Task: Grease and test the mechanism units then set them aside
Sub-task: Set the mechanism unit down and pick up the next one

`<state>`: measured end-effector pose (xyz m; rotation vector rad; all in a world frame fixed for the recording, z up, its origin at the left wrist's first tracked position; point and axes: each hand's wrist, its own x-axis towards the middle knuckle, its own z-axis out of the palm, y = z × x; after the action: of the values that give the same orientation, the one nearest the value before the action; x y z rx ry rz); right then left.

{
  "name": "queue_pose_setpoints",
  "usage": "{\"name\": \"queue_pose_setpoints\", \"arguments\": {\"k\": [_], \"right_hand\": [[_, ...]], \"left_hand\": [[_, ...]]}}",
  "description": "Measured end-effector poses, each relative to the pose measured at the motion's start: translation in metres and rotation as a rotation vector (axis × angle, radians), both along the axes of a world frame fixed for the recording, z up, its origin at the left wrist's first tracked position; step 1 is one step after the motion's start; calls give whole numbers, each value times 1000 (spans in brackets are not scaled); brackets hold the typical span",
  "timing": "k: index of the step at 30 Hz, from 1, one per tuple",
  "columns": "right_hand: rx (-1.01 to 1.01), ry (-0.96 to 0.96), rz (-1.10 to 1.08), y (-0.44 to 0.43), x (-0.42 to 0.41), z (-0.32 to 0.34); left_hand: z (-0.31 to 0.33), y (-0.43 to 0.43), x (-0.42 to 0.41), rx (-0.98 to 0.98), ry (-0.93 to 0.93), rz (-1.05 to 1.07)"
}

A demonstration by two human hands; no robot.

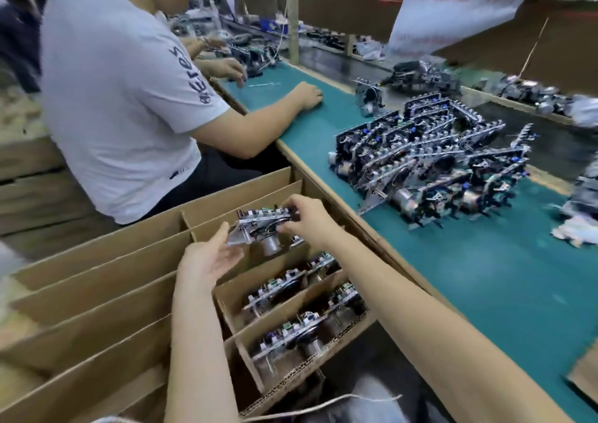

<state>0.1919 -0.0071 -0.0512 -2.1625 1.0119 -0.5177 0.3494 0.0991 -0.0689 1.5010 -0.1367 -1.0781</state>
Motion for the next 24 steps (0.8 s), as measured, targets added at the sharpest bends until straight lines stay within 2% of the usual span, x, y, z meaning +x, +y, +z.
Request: {"name": "queue_pose_setpoints", "arguments": {"k": [2,4,11,14,16,19,24], "right_hand": [[30,101,29,0,6,-12],[20,186,56,1,10,-20],[-169,437,85,0,24,-31],[-157,521,95,-1,28,-35],[-76,500,122,-2,26,-34],[-26,366,118,1,13,-22],[-102,4,-39,-1,-30,28]], "left_hand": [[-4,0,7,237,-211,-49],[-6,-3,10,364,-358,-74],[2,-13,-1,467,-631,-300],[5,-17,-9,547,-757,-437],[6,-21,-17,549,-770,-476],[8,-29,-29,456,-817,-435],[27,-53,-71,62,-916,-255]]}}
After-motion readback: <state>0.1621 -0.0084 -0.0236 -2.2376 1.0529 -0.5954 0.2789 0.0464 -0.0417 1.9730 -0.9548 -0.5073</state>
